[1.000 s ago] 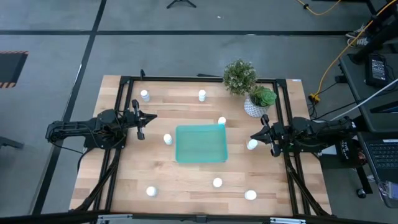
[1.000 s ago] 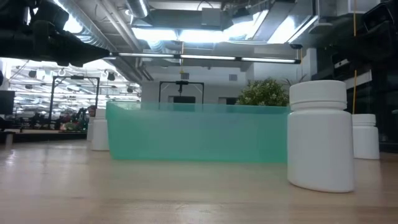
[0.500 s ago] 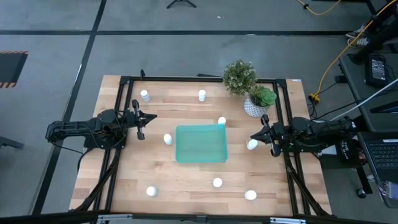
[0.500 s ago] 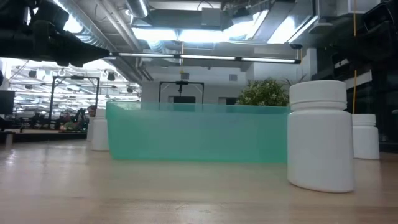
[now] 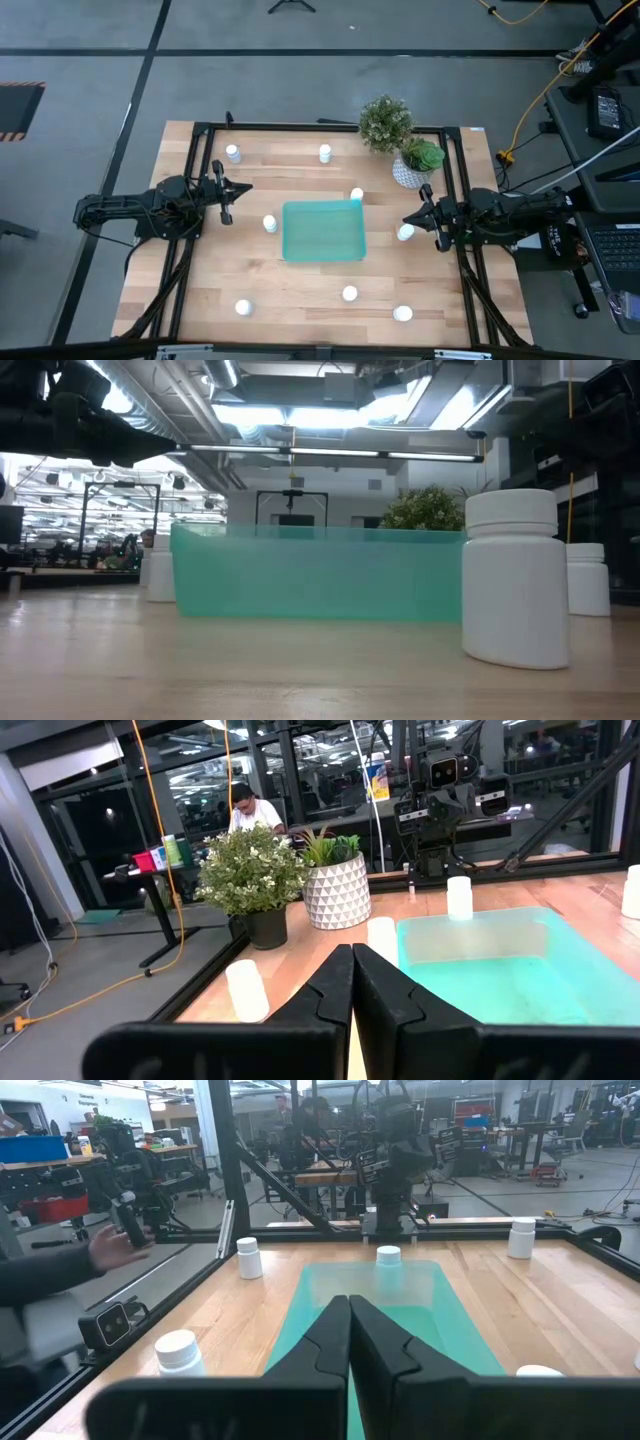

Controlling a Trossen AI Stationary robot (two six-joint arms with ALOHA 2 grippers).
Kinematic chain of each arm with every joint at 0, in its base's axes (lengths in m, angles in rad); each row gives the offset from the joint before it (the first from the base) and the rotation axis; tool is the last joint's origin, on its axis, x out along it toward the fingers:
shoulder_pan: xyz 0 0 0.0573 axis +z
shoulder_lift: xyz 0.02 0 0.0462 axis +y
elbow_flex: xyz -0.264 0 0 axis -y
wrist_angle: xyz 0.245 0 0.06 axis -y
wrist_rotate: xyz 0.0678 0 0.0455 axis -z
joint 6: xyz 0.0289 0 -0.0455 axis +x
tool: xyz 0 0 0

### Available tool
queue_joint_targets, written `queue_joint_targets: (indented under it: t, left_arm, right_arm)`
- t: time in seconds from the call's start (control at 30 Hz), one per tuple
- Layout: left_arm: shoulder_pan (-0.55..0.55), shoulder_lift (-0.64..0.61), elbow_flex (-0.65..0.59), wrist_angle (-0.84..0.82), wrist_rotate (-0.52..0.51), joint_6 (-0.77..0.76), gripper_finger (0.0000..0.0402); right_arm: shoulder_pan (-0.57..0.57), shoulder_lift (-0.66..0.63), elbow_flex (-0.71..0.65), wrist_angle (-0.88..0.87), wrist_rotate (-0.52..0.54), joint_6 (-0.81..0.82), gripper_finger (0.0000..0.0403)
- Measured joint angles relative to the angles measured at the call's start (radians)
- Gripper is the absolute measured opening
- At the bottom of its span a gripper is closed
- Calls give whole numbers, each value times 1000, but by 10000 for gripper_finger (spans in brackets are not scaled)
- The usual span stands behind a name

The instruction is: Pick and place pill bottles into a basket

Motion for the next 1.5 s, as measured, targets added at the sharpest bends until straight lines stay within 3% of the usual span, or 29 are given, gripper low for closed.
queue_joint_targets:
  t: [0.3,0.63,0.87,1.23,1.5]
  left_arm:
    - [0,0,0,11,0,74,4]
    - [0,0,0,9,0,-58,4]
    - [0,0,0,9,0,-60,4]
    - [0,1,-1,7,-2,39,4]
    - [0,1,-2,7,-102,53,4]
  right_arm:
    - [0,0,0,0,0,0,8]
    - [0,0,0,1,0,2,8]
    - [0,0,0,0,0,-1,8]
    - [0,0,0,0,0,81,8]
    - [0,0,0,0,0,32,8]
